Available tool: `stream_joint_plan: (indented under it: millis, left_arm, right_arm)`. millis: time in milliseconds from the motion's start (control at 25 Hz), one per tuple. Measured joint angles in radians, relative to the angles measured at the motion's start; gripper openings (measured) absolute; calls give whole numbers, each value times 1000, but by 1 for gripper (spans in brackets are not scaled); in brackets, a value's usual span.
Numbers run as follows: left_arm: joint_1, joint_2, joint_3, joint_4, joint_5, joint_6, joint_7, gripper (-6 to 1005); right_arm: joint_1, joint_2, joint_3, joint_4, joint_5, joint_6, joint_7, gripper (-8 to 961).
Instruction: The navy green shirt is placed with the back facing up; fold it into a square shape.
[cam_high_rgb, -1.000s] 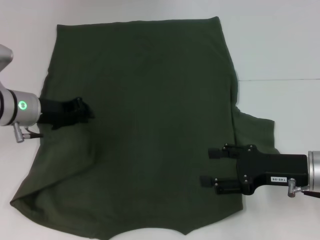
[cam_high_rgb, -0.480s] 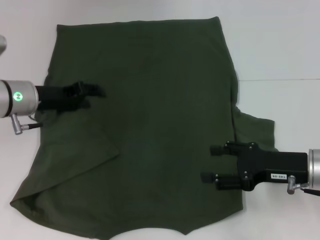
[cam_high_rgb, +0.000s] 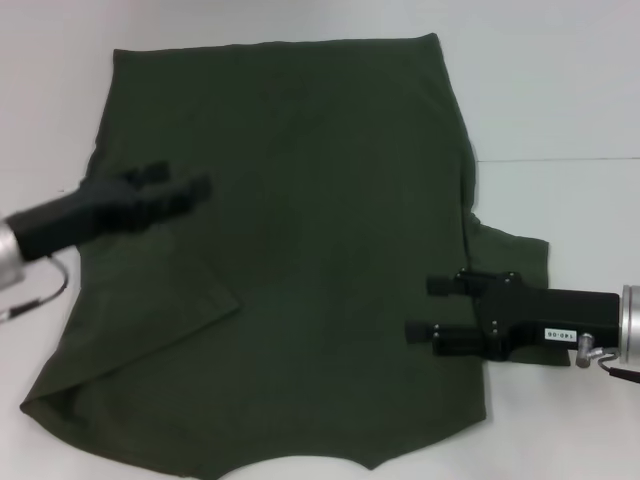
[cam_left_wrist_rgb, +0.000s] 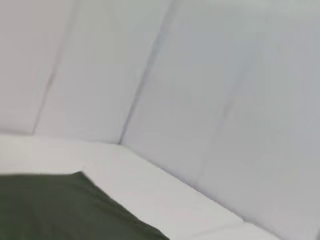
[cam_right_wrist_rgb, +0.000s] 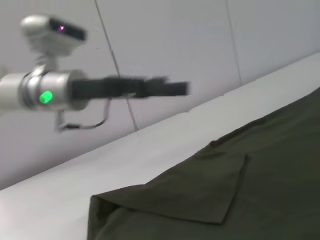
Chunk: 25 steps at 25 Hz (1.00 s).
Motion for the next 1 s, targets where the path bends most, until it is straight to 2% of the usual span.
stream_joint_plan:
  millis: [160, 400, 560, 720, 880, 1000]
  left_arm:
    - [78, -5, -9, 11, 5, 107, 190, 946]
    - [165, -33, -8, 36, 67, 163, 342, 948]
    - [180, -42, -5, 27, 71, 155, 376, 947]
    - [174, -47, -2, 24, 68, 165, 376, 946]
    - [170, -49, -2, 23, 64, 168, 377, 946]
    - [166, -50, -1, 22, 64, 168, 379, 945]
  right_arm:
    - [0, 0, 17, -3, 0, 7, 30, 885]
    - [18, -1, 49, -2, 0, 10, 117, 884]
    - [41, -11, 52, -12, -2, 20, 269, 882]
    - [72, -59, 50, -42, -6, 2, 543, 883]
    - [84, -145, 49, -64, -18, 10, 864, 884]
    - [86, -194, 63, -69, -69, 26, 1024, 883]
